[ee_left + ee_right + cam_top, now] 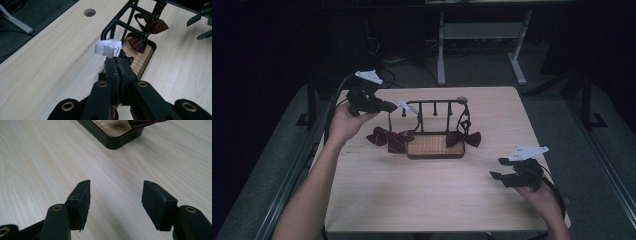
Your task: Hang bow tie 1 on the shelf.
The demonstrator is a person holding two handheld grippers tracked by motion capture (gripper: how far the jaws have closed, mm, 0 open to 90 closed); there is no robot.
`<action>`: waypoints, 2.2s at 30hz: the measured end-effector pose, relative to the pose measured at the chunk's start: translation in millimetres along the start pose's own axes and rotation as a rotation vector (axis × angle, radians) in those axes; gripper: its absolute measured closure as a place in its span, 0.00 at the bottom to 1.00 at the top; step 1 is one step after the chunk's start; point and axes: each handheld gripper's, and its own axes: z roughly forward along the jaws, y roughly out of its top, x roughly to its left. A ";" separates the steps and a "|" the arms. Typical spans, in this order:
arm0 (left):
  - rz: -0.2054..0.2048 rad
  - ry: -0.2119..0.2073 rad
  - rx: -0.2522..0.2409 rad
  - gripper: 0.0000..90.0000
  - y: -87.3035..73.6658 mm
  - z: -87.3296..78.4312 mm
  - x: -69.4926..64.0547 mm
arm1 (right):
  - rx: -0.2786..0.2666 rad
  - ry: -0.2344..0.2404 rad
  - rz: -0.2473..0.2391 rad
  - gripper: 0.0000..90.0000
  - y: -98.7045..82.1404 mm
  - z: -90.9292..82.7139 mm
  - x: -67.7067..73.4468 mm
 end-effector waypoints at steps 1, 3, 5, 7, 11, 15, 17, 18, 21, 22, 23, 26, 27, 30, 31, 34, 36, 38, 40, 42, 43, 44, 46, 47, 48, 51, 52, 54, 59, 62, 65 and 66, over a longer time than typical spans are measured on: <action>0.007 0.001 0.007 0.98 0.2 -0.2 1.2 | 0.000 0.000 0.000 0.44 0.0 0.0 0.1; 0.002 0.005 0.010 0.98 0.4 0.2 2.5 | 0.000 0.001 0.000 0.44 0.0 0.0 -0.2; 0.000 0.006 0.012 0.98 0.6 0.1 4.0 | -0.001 0.002 -0.002 0.44 -0.1 0.2 -0.6; -0.011 0.007 0.011 0.98 0.8 0.9 4.3 | -0.002 0.001 -0.002 0.44 0.0 0.3 -0.6; -0.002 0.012 0.024 0.98 1.4 1.9 5.7 | -0.001 0.002 0.000 0.44 0.0 0.4 -0.4; 0.001 0.017 0.035 0.97 2.1 4.6 6.7 | -0.001 0.001 -0.002 0.44 0.1 0.5 -0.4; -0.005 0.018 0.038 0.97 2.0 6.5 6.8 | -0.001 0.002 -0.001 0.44 0.1 0.4 -0.5; -0.002 0.022 0.044 0.97 1.8 7.0 7.2 | -0.002 0.002 -0.001 0.44 0.0 0.4 -0.6; -0.006 0.025 0.056 0.97 1.3 9.2 8.0 | -0.002 0.002 -0.003 0.44 -0.2 0.2 -1.0; -0.006 0.025 0.056 0.97 1.3 9.2 8.0 | -0.002 0.002 -0.003 0.44 -0.2 0.2 -1.0; -0.005 0.028 0.061 0.97 1.3 9.7 8.2 | -0.002 0.002 -0.002 0.44 -0.3 0.1 -1.0; -0.001 0.038 0.070 0.97 1.4 11.2 7.1 | -0.001 0.001 -0.002 0.44 -0.4 -0.1 -1.0; 0.003 0.041 0.078 0.97 1.3 11.6 7.0 | -0.001 0.001 -0.001 0.44 -0.5 -0.2 -1.0; 0.006 0.060 0.095 0.97 0.5 13.9 6.3 | -0.004 0.001 -0.004 0.44 -0.4 -0.3 -1.0; 0.006 0.062 0.097 0.99 0.1 14.4 6.4 | -0.004 0.001 -0.003 0.44 -0.5 -0.3 -1.0; 0.000 0.057 0.096 1.00 -1.9 16.1 7.3 | -0.005 0.000 -0.001 0.44 -0.6 -0.5 -1.2; -0.004 0.054 0.100 1.00 -3.9 18.0 8.1 | -0.005 0.000 -0.001 0.44 -0.6 -0.5 -1.2; -0.004 0.055 0.107 1.00 -6.4 19.4 9.0 | -0.004 0.000 -0.003 0.44 -0.6 -0.4 -1.3; -0.013 0.053 0.104 1.00 -9.3 20.6 10.1 | -0.004 0.000 -0.001 0.44 -0.6 -0.5 -1.3; -0.011 0.053 0.108 1.00 -10.4 20.5 11.1 | -0.005 0.000 -0.002 0.44 -0.7 -0.6 -1.3; -0.025 0.050 0.102 1.00 -13.0 21.1 12.0 | -0.003 0.000 -0.001 0.44 -0.7 -0.6 -1.2; -0.019 0.050 0.115 0.99 -13.5 20.8 12.9 | -0.002 0.000 0.002 0.44 -0.8 -0.7 -1.1; -0.017 0.055 0.119 0.99 -14.4 20.8 12.8 | 0.000 -0.001 0.004 0.44 -0.8 -0.9 -0.9; -0.016 0.056 0.118 0.99 -14.4 20.5 12.5 | 0.000 -0.001 0.003 0.44 -0.8 -0.8 -0.9; -0.013 0.056 0.117 0.99 -14.3 20.1 12.3 | -0.001 -0.001 0.001 0.44 -0.8 -0.8 -1.2; -0.015 0.059 0.112 0.97 -14.3 19.7 10.4 | 0.001 -0.002 0.004 0.44 -0.9 -0.6 -1.3; -0.014 0.058 0.115 0.96 -14.3 19.6 10.0 | 0.000 -0.002 0.002 0.44 -0.9 -0.5 -1.4; -0.005 0.063 0.115 0.95 -15.4 19.3 9.4 | 0.002 -0.001 0.003 0.44 -1.0 -0.7 -1.9; -0.019 0.057 0.109 0.92 -22.9 18.9 12.1 | -0.003 -0.005 0.010 0.43 -1.8 -0.8 -3.6; -0.028 0.053 0.105 0.91 -27.4 19.3 13.0 | -0.002 -0.007 0.012 0.42 -2.3 -0.4 -5.3; -0.022 0.062 0.120 0.89 -30.2 20.2 12.5 | -0.003 -0.008 0.016 0.41 -2.0 1.1 -7.3; -0.028 0.059 0.112 0.89 -31.3 19.9 12.3 | -0.001 -0.008 0.017 0.41 -1.7 1.8 -7.7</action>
